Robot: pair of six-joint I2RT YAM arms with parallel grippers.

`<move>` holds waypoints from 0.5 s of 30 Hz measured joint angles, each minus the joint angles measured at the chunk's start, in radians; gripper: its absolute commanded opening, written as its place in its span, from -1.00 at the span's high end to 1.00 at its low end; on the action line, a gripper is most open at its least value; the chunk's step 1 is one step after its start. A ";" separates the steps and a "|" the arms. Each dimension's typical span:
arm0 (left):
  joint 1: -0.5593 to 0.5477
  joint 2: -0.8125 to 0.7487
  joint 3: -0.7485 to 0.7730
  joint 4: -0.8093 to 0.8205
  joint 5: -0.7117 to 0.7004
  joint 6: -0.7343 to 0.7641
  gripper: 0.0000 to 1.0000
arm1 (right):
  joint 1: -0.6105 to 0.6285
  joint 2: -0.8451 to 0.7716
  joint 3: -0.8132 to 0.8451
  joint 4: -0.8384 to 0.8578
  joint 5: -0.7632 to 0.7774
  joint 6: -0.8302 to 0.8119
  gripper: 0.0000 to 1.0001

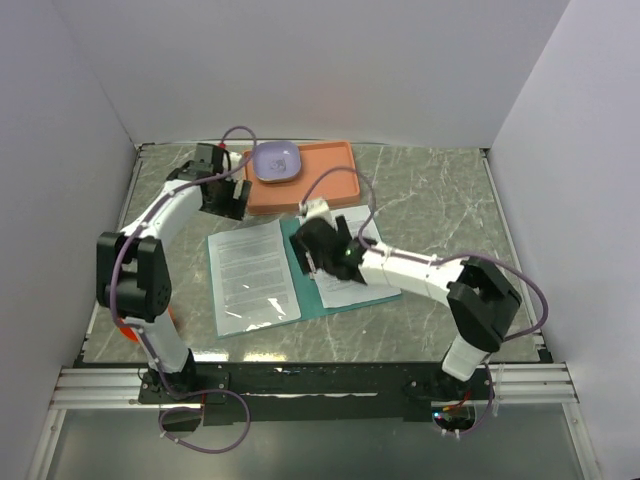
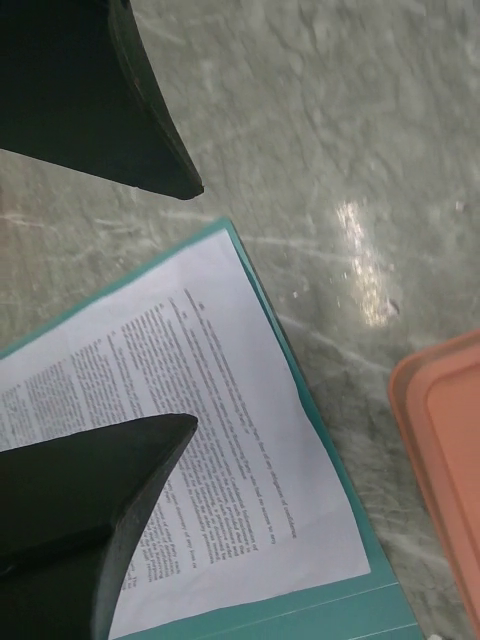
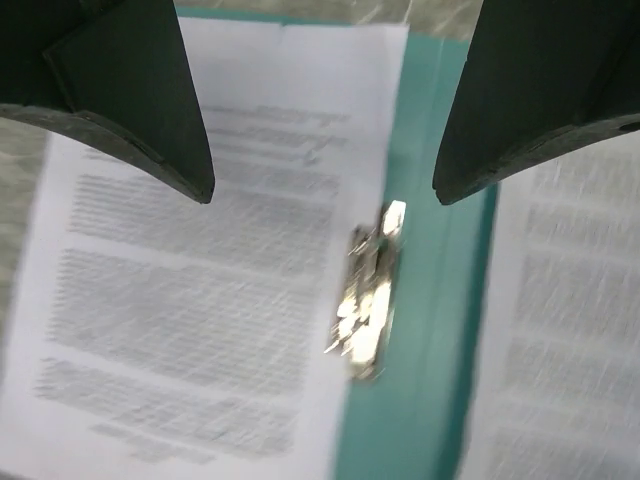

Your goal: Put the files into the folder

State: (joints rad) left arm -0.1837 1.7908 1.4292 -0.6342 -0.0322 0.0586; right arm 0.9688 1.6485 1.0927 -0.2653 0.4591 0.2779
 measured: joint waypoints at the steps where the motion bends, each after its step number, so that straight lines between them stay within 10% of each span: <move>1: 0.012 -0.021 0.000 -0.006 0.008 0.002 -0.93 | -0.033 0.015 0.048 -0.027 -0.006 0.013 -0.89; 15: 0.140 -0.202 -0.119 -0.077 0.101 0.035 -0.95 | -0.086 0.278 0.297 -0.203 -0.156 0.123 -0.44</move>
State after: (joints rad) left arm -0.0433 1.5887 1.3106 -0.7109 0.0685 0.0937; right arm 0.8825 1.9263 1.3899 -0.4679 0.3031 0.4007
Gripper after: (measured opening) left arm 0.971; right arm 0.739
